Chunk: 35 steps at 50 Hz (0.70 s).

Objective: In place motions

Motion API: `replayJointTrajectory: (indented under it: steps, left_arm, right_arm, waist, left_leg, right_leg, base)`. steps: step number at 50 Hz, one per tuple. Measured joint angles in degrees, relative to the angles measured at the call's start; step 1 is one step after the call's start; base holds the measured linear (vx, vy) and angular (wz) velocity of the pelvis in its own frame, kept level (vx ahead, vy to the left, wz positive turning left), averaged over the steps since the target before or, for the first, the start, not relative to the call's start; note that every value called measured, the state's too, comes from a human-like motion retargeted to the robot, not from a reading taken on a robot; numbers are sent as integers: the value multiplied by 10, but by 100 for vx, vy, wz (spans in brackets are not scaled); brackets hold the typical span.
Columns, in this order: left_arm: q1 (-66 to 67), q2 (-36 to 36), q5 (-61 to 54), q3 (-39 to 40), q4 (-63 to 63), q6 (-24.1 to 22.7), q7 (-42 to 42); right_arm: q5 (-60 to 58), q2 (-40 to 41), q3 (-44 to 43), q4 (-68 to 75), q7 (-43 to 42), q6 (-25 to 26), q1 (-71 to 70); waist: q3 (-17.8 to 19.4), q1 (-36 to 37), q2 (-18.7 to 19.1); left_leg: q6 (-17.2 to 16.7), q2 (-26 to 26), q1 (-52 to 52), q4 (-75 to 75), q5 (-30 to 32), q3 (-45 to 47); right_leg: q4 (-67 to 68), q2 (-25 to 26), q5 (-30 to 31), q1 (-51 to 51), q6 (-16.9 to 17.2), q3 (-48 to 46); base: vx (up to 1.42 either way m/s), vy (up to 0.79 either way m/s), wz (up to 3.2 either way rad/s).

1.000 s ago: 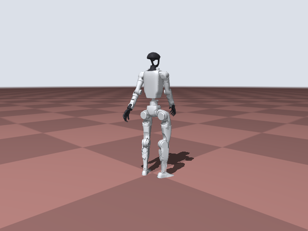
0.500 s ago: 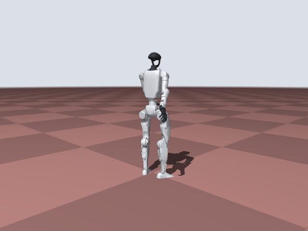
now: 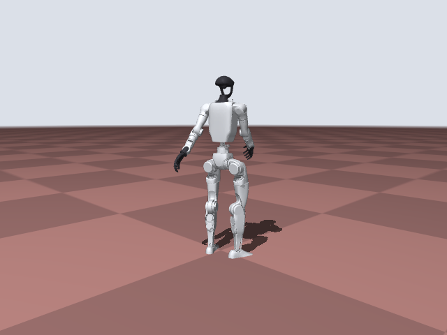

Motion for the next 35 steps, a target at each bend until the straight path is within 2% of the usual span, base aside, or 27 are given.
replayJointTrajectory:
  steps: [5, 8, 12, 15, 17, 20, 23, 27, 30, 35]
  left_arm:
    - [-91, -5, -41, -68, 0, -29, 39]
    - [-194, -9, -13, -131, 0, -29, 25]
    - [-320, -32, 47, -195, -58, -26, -46]
    - [-405, -50, 70, -239, -113, -43, -101]
    - [-449, -64, 83, -259, -154, -59, -125]
    - [-495, -76, 105, -281, -224, -81, -162]
    - [-513, -67, 123, -296, -289, -96, -210]
    - [-502, -43, 143, -308, -338, -115, -242]
    - [-478, -30, 161, -309, -331, -123, -221]
    - [-434, -31, 199, -279, -197, -97, -171]
  right_arm:
    - [-33, -13, 13, 41, -37, 8, 73]
    - [-74, -24, -19, 149, -58, 43, 123]
    - [-98, -53, -91, 356, -90, 135, 177]
    - [-60, -88, -131, 382, -85, 245, 272]
    - [-13, -102, -167, 382, -114, 274, 334]
    - [45, -114, -238, 382, -168, 256, 404]
    - [56, -128, -302, 382, -171, 229, 441]
    - [82, -146, -341, 382, -188, 245, 453]
    - [117, -151, -339, 382, -210, 259, 439]
    - [129, -119, -321, 382, -216, 206, 377]
  waist:
    - [-10, -10, -6]
    - [-14, -8, -10]
    - [-22, -4, -18]
    - [-25, -2, -23]
    - [-29, -3, -25]
    - [-36, -10, -27]
    - [-40, -19, -26]
    - [-44, -32, -17]
    - [-40, -39, -10]
    - [-34, -45, -6]
  left_leg:
    - [4, -8, -5, 2, 2, -12]
    - [7, -14, -6, 5, 3, -26]
    - [12, -23, -8, 8, 6, -45]
    - [14, -29, -12, 9, 9, -58]
    - [15, -32, -16, 8, 11, -65]
    - [17, -36, -22, 8, 12, -73]
    - [18, -37, -23, 7, 12, -77]
    - [19, -33, -20, 5, 9, -69]
    - [19, -29, -14, 2, 6, -59]
    - [18, -23, -4, -3, 5, -45]
  right_leg:
    - [-6, -3, 1, 11, 0, -20]
    - [-10, -6, 1, 23, 3, -35]
    - [-15, -10, 0, 41, 8, -59]
    - [-18, -13, 0, 50, 13, -74]
    - [-19, -14, 0, 53, 16, -83]
    - [-21, -16, 0, 54, 19, -90]
    - [-22, -15, 1, 53, 20, -89]
    - [-20, -11, 2, 46, 19, -79]
    - [-19, -7, 2, 42, 17, -71]
    - [-17, -2, 2, 42, 14, -62]
  base:
    - [3, 1, 25]
    - [1, 4, 41]
    - [5, 2, 46]
    - [7, 0, 42]
    - [5, 0, 35]
    - [6, -2, 17]
    - [3, -2, -10]
    - [2, 0, -33]
    - [-1, 2, -28]
    - [-1, 0, -8]
